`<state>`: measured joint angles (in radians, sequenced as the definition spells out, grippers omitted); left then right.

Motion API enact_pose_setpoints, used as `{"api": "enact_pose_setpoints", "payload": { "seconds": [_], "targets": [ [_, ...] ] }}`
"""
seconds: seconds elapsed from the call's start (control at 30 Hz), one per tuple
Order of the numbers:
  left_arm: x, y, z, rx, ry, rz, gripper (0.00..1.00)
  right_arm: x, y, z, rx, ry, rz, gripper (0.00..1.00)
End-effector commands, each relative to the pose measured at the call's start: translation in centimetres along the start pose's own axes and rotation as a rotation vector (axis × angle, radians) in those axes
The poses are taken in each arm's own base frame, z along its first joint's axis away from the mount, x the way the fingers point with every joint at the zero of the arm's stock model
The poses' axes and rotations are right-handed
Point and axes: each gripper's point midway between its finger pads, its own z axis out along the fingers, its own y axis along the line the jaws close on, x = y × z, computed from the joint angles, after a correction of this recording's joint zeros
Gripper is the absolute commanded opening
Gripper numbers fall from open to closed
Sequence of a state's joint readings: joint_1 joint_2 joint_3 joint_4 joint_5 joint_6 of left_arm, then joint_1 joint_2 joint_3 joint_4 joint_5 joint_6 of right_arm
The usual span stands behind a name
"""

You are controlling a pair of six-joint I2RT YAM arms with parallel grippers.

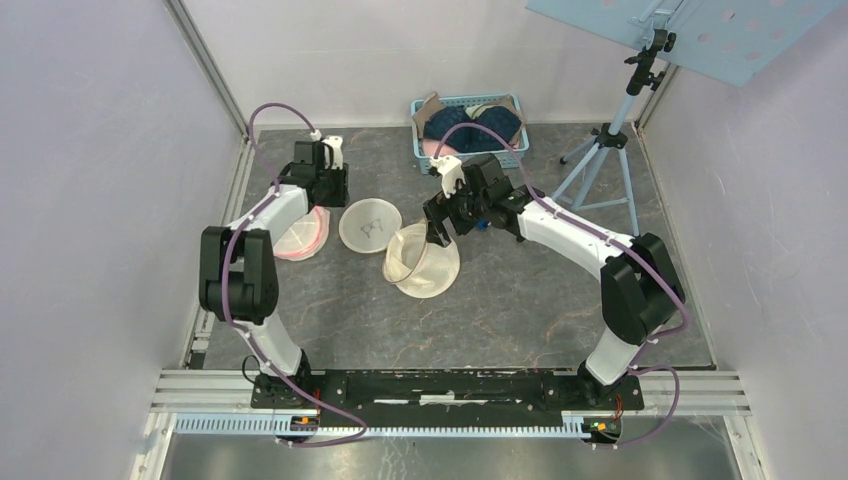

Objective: Unzip the laundry bag and remove the bra
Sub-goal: Close the laundry bag at the center of the board.

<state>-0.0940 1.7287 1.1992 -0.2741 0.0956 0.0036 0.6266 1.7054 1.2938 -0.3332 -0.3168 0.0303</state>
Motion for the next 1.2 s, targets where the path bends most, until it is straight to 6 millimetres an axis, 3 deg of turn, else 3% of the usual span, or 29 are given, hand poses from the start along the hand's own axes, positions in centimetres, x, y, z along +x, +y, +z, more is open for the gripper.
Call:
{"api": "enact_pose_setpoints", "payload": {
  "seconds": [0.0,0.27,0.53,0.7,0.9,1.07,1.17],
  "targets": [
    [-2.8,0.9,1.5,-0.054,-0.037,0.118,0.42,0.1,1.0,0.3,-0.018,-0.021,0.083,0.94],
    [-0.5,1.9,3.5,-0.099,0.067,0.149,0.43,1.6,2.3,1.3,-0.057,0.016,0.174,0.95],
    [1.1,1.8,5.0,-0.091,0.131,0.189,0.40,2.5,4.1,1.9,-0.092,0.039,0.207,0.85],
    [2.6,1.8,5.1,-0.106,0.186,0.213,0.36,3.4,4.1,2.3,-0.086,0.061,0.224,0.81],
    [4.8,0.6,5.6,-0.090,0.243,0.269,0.35,4.8,3.6,2.8,-0.063,0.094,0.241,0.76],
    [5.5,0.4,6.2,-0.095,0.265,0.287,0.14,5.6,3.3,2.9,-0.051,0.111,0.243,0.64],
    [3.8,0.1,5.2,-0.098,0.223,0.266,0.03,5.8,3.1,2.6,-0.047,0.110,0.240,0.53]
  ]
}}
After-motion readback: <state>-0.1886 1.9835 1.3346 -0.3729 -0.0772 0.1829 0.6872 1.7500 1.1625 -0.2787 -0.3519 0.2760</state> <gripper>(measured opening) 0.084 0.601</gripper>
